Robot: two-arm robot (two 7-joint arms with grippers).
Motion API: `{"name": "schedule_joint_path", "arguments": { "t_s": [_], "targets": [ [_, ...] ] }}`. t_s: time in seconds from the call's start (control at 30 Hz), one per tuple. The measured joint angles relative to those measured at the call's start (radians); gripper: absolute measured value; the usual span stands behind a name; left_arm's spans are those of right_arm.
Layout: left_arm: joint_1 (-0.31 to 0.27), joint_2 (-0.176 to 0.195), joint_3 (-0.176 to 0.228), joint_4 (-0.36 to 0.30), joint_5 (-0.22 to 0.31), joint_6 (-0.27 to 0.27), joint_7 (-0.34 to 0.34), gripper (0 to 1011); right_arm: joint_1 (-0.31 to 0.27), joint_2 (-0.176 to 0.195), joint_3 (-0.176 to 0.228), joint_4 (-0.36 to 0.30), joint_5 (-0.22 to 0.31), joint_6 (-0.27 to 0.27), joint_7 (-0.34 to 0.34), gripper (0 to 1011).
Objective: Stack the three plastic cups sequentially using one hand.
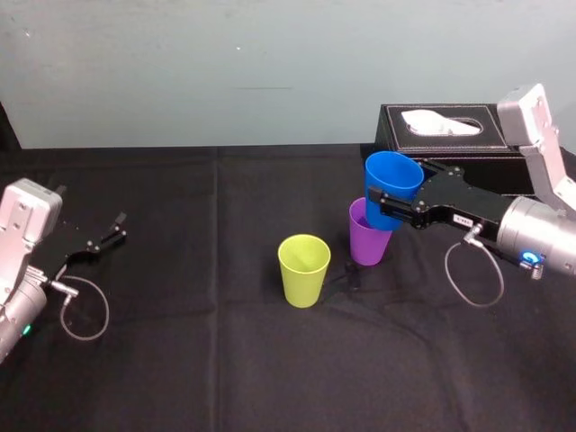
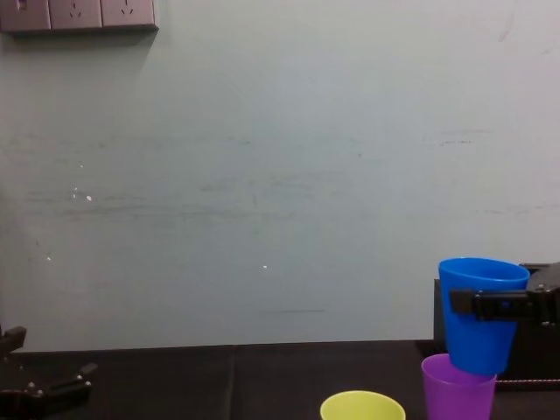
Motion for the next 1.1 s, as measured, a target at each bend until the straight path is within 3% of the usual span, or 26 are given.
{"name": "schedule_joint_path", "arguments": {
  "t_s": [1.1],
  "targets": [
    [0.000, 0.000, 0.000, 0.000, 0.000, 0.000, 0.000, 1010, 0.066, -0.048, -0.032, 0.107, -0.035, -0.013, 0.001, 724]
  ]
}}
